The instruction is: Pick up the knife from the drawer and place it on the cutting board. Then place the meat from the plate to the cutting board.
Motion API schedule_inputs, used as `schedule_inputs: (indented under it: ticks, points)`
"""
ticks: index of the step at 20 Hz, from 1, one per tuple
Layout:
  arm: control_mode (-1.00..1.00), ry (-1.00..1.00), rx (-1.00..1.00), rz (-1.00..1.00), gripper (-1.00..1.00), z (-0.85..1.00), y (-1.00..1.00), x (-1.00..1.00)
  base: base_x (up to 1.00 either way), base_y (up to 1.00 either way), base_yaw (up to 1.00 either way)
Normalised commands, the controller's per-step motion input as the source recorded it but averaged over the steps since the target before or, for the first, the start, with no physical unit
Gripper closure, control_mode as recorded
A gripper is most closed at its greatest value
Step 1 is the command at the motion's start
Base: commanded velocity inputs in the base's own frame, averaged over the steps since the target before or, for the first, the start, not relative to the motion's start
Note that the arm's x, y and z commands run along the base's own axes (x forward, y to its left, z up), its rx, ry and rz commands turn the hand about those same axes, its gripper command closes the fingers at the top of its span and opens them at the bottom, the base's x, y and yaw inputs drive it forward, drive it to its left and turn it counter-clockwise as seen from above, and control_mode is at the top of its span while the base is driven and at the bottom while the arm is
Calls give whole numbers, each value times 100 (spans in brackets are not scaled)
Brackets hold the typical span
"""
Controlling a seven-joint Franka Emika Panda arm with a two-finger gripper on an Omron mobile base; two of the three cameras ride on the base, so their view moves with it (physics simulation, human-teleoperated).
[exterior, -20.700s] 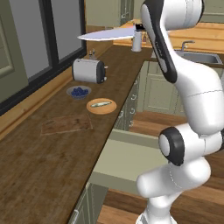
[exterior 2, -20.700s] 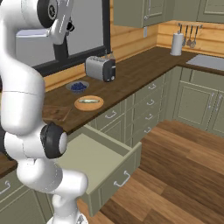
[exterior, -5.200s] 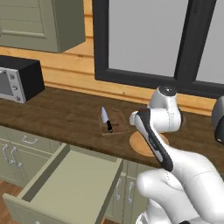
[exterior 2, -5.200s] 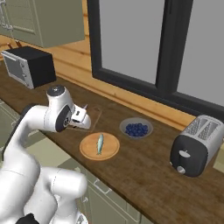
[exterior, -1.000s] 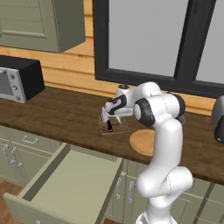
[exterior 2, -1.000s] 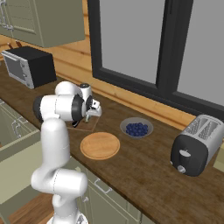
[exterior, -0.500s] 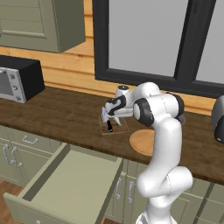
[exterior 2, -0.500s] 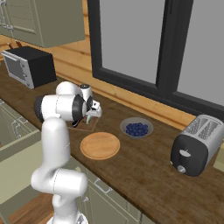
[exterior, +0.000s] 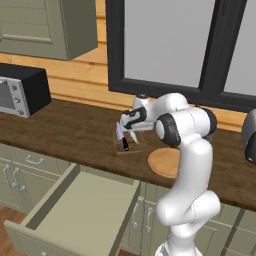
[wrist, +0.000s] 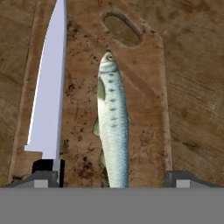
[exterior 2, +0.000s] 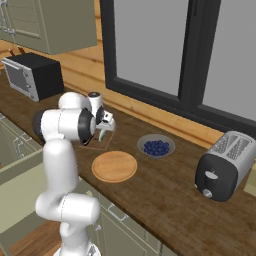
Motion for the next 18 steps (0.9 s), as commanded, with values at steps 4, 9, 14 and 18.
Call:
schedule_inputs:
  ticks: [4, 9, 14, 18]
  points:
    - [-100, -24, 0, 0, -100, 100, 0, -100, 0, 0, 0]
    - [-100, -18, 0, 0, -100, 100, 0, -100, 0, 0, 0]
    - [-100, -25, 0, 0, -100, 99, 0, -100, 0, 0, 0]
    - [-100, -29, 0, 0, -100, 94, 0, -100, 0, 0, 0]
